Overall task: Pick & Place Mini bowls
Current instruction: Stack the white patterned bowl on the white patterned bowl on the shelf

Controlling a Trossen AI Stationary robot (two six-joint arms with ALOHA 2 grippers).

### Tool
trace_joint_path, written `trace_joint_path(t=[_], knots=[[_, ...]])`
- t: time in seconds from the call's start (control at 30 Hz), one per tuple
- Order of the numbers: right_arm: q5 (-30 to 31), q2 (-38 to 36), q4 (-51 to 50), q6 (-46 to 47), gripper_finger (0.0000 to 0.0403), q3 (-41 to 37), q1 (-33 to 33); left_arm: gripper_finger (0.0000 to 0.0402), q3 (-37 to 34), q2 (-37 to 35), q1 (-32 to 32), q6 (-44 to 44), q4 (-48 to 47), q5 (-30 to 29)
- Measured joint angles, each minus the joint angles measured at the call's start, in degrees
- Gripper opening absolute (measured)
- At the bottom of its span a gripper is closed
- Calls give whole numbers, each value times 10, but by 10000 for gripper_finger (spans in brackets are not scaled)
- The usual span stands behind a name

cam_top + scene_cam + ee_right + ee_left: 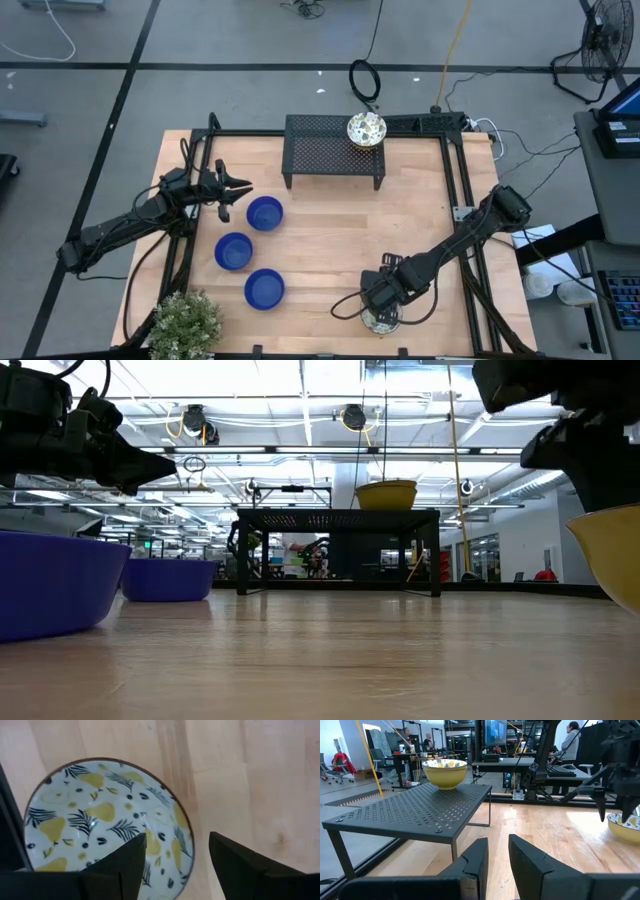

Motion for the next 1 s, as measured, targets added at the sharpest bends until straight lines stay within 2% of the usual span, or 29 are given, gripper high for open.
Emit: trace_joint_path(t=[0.4,0.73,1.0], knots=[[0,0,53,0,203,-51,0,81,0,0,0,0,0,0],[1,0,57,0,203,-71,-1,81,0,0,0,0,0,0],[30,0,47,-1,203,-71,-13,81,0,0,0,0,0,0]])
